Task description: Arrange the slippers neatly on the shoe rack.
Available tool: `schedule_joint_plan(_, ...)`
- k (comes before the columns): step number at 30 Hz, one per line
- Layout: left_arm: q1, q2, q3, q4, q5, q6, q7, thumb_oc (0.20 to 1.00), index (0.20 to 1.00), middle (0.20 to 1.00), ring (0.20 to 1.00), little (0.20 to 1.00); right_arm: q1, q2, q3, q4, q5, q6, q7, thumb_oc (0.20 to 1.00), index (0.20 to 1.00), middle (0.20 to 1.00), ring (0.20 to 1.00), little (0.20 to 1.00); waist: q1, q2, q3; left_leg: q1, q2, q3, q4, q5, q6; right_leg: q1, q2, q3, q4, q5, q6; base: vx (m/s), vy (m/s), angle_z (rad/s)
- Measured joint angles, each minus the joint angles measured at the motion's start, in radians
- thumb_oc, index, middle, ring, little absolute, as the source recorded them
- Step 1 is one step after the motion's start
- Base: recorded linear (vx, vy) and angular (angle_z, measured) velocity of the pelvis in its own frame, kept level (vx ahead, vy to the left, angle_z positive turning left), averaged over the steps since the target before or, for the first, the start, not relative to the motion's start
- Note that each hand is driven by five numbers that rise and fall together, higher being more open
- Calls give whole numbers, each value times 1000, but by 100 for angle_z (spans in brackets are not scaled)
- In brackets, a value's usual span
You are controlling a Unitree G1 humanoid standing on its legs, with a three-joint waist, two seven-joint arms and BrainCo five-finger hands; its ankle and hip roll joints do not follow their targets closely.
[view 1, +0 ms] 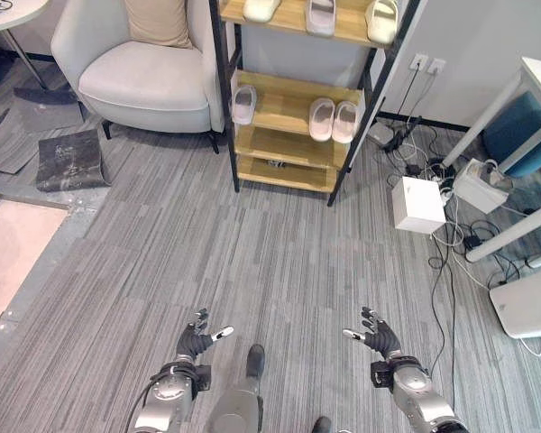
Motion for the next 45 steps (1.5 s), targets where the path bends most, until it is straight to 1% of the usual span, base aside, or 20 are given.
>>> schedule_joint_plan(4, 5, 5, -25, 12, 0, 0, 0, 1000, 1000, 1000, 1000, 1000, -16, 6, 2, -2, -13, 2, 9, 1000, 1000, 1000, 1000, 1000, -16, 10, -2, 50, 0, -4, -3, -28, 38, -145, -66, -2, 405, -19, 68, 272, 238, 9)
schedule_joint_plan(6, 5, -3, -30, 11, 0, 2, -1, 1000, 1000, 1000, 1000, 1000, -17, 10, -2, 2, -20, 4, 10, 1000, 1000, 1000, 1000, 1000, -32, 12, 2, 105, -15, -21, -17, -43, 81, -216, -107, 6, 583, 32, 79, 355, 152, 20)
schedule_joint_plan(7, 8, 0, -37, 10, 0, 1, -2, 1000, 1000, 1000, 1000, 1000, -8, 15, -2, 0, -20, 5, 10, 1000, 1000, 1000, 1000, 1000, -49, 30, 5, 139, -15, -38, -42, -51, 83, -228, -108, 3, 592, -18, 88, 357, 88, 16)
schedule_joint_plan(10, 4, -7, -38, 10, -1, 1, 0, 1000, 1000, 1000, 1000, 1000, 1, 14, -6, -7, -19, 5, 13, 1000, 1000, 1000, 1000, 1000, -62, 35, 10, 180, -22, -43, -52, -66, 100, -259, -98, -45, 377, -61, 57, 333, 11, 10)
schedule_joint_plan(13, -3, -18, -38, 13, 0, 1, -1, 1000, 1000, 1000, 1000, 1000, 18, 10, -11, -7, -18, 7, 11, 1000, 1000, 1000, 1000, 1000, -95, 41, 13, 206, -30, -55, -57, -75, 95, -292, -78, -44, 118, 16, 41, 355, -32, 19)
schedule_joint_plan(15, -12, -35, -30, 19, 0, 2, -1, 1000, 1000, 1000, 1000, 1000, 36, 7, -19, 10, -18, 11, 10, 1000, 1000, 1000, 1000, 1000, -115, 53, 26, 224, -38, -77, -42, -131, 76, -339, -56, 8, -155, 160, 59, 490, -12, 21)
schedule_joint_plan(18, -7, -40, -18, 22, 1, 2, -4, 1000, 1000, 1000, 1000, 1000, 52, 8, -43, 8, -18, 19, 4, 1000, 1000, 1000, 1000, 1000, -135, 55, 37, 260, -43, -94, -39, -153, 83, -375, -57, 0, -168, 207, 54, 425, -1, 25)
schedule_joint_plan(21, 2, -45, -21, 26, 1, 2, -4, 1000, 1000, 1000, 1000, 1000, 100, 13, -77, 16, -16, 27, 5, 1000, 1000, 1000, 1000, 1000, -156, 36, 19, 342, -46, -150, -35, -224, 43, -315, -31, 3, -168, 208, 34, 542, -11, 55)
schedule_joint_plan(22, -2, -58, -20, 41, 1, 3, -1, 1000, 1000, 1000, 1000, 1000, 109, 3, -89, 34, -16, 29, 5, 1000, 1000, 1000, 1000, 1000, -160, 46, 8, 379, -22, -181, -39, -263, 24, -276, -5, 3, -167, 250, -17, 336, -29, 54)
schedule_joint_plan(24, 10, -82, -23, 38, 1, 4, -5, 1000, 1000, 1000, 1000, 1000, 115, -19, -91, 48, -12, 30, 4, 1000, 1000, 1000, 1000, 1000, -161, 89, -21, 397, 39, -189, -32, -274, -19, -246, 52, -12, -167, 278, -41, 473, -55, 31)
schedule_joint_plan(25, 18, -86, -22, 36, 1, 3, -5, 1000, 1000, 1000, 1000, 1000, 108, -28, -87, 53, -4, 27, 6, 1000, 1000, 1000, 1000, 1000, -156, 93, -24, 403, 59, -186, 10, -273, -37, -222, 74, -29, -166, 297, -150, 553, -82, 14)
schedule_joint_plan(27, 9, -88, -22, 32, 1, 3, -13, 1000, 1000, 1000, 1000, 1000, 88, -37, -89, 49, 12, 22, 6, 1000, 1000, 1000, 1000, 1000, -160, 96, -31, 361, 82, -185, 147, -282, -59, -182, 101, -63, -166, 265, -152, 328, -82, 24)
schedule_joint_plan(29, -2, -86, -21, 27, 0, 2, -18, 1000, 1000, 1000, 1000, 1000, 80, -44, -88, 49, 27, 20, 8, 1000, 1000, 1000, 1000, 1000, -150, 74, -32, 237, 75, -152, 423, -280, -110, -153, 107, -74, -166, 237, -195, 206, -73, 14)
schedule_joint_plan(30, -11, -83, -22, 13, 0, 1, -20, 1000, 1000, 1000, 1000, 1000, 67, -47, -87, 50, 43, 18, 9, 1000, 1000, 1000, 1000, 1000, -141, 57, -25, 128, 74, -152, 631, -254, -168, -139, 107, -73, -166, 211, -205, 117, -54, -11)
schedule_joint_plan(34, -32, -80, -26, 9, -1, 0, -24, 1000, 1000, 1000, 1000, 1000, 43, -53, -77, 48, 61, 2, 9, 1000, 1000, 1000, 1000, 1000, -122, 36, -9, -5, 61, -172, 761, -260, -174, -95, 114, -70, -166, 188, -228, 179, -45, -8)
schedule_joint_plan(37, -84, -55, -34, -8, -1, -2, -23, 1000, 1000, 1000, 1000, 1000, 43, -28, -99, 46, 78, 2, 5, 1000, 1000, 1000, 1000, 1000, -113, 0, 32, -144, 86, -153, 620, -267, -117, -55, 102, -82, -167, 104, -225, 215, 7, 39)
schedule_joint_plan(39, -79, -38, -57, -3, -1, 1, -20, 1000, 1000, 1000, 1000, 1000, 43, -20, -79, 45, 81, 0, 8, 1000, 1000, 1000, 1000, 1000, -87, -15, 55, -155, 83, -149, 340, -184, -78, -28, 82, -75, -169, 99, -182, 336, 103, -17)
schedule_joint_plan(42, -73, -38, -68, 16, 0, 12, -20, 1000, 1000, 1000, 1000, 1000, 49, -29, -50, 41, 79, 1, 7, 1000, 1000, 1000, 1000, 1000, -90, 34, 61, -130, 95, -160, 42, -118, -95, 29, 72, -68, -173, 47, -113, 387, 158, -14)
schedule_joint_plan(43, -63, -33, -58, 18, 1, 18, -21, 1000, 1000, 1000, 1000, 1000, 58, -31, -27, 43, 78, 5, 8, 1000, 1000, 1000, 1000, 1000, -75, 46, 57, -109, 81, -148, 12, -31, -108, 57, 58, -30, -173, 28, -72, 274, 136, -22)
schedule_joint_plan(45, -51, -19, -38, 1, 1, 20, -17, 1000, 1000, 1000, 1000, 1000, 59, -20, -20, 34, 74, 3, 11, 1000, 1000, 1000, 1000, 1000, -66, 14, 46, -92, 18, -144, 23, -31, -107, 42, 20, 62, -171, -16, -54, 256, 150, -28)
